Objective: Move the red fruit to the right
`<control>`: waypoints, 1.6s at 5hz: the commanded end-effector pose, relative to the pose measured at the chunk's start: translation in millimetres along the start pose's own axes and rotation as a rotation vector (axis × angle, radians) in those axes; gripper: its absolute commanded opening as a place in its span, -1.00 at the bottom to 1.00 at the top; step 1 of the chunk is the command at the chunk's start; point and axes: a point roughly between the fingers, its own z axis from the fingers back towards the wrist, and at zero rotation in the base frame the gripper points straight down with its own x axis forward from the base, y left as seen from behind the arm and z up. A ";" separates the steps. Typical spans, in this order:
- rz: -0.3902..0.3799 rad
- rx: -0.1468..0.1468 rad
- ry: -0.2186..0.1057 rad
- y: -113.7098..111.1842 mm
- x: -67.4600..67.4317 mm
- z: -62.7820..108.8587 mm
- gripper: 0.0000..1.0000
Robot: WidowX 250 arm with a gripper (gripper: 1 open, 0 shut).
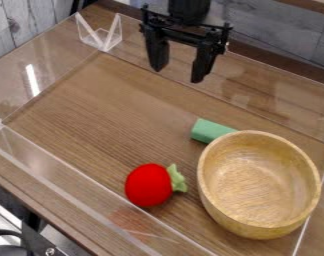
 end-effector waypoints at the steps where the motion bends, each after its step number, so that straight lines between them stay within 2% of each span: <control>1: -0.033 0.009 -0.064 0.0 -0.3 15.9 1.00; 3: -0.015 0.028 -0.073 -11.8 3.0 5.7 1.00; 5: 0.080 0.043 -0.082 -1.9 14.9 15.1 1.00; 7: -0.028 0.035 -0.079 -1.3 9.7 24.4 1.00; 8: -0.060 0.033 -0.081 -4.5 12.8 27.0 1.00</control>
